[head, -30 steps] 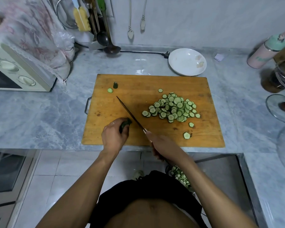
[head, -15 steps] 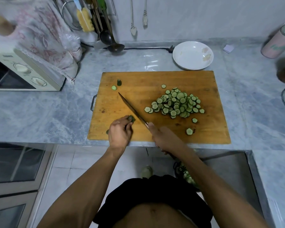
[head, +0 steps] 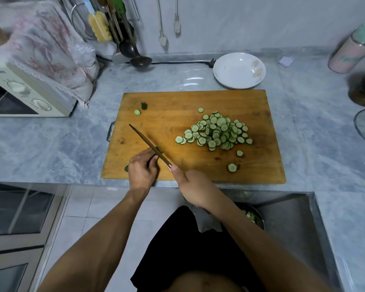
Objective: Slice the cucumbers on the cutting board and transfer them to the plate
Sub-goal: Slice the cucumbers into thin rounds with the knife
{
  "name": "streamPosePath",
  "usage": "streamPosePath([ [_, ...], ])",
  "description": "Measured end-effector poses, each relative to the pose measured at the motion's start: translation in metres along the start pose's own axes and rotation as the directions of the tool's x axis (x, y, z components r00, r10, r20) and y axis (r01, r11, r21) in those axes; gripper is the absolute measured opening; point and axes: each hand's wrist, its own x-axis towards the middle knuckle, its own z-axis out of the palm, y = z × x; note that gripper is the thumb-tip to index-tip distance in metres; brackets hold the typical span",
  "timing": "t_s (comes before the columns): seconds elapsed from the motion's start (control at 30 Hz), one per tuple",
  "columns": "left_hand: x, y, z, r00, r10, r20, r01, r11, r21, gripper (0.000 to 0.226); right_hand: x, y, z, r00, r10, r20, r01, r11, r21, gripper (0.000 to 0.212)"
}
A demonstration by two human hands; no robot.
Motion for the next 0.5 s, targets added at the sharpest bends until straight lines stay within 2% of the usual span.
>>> streamPosePath([
  [0.1, -0.002, -0.007, 0.003, 0.999, 0.035, 0.011, -0.036, 0.999, 0.007, 0.025, 0.0, 0.0, -0.005, 1.0, 0.001, -0.006, -0.001, 1.0, -0.009, 0.064],
  [0.5, 0.0, -0.013, 0.007, 0.994, -0.058, 0.095, 0.052, 0.996, 0.066, 0.032, -0.004, -0.009, -0.016, 0.997, 0.07, 0.044, -0.072, 0.997, 0.039, 0.069],
])
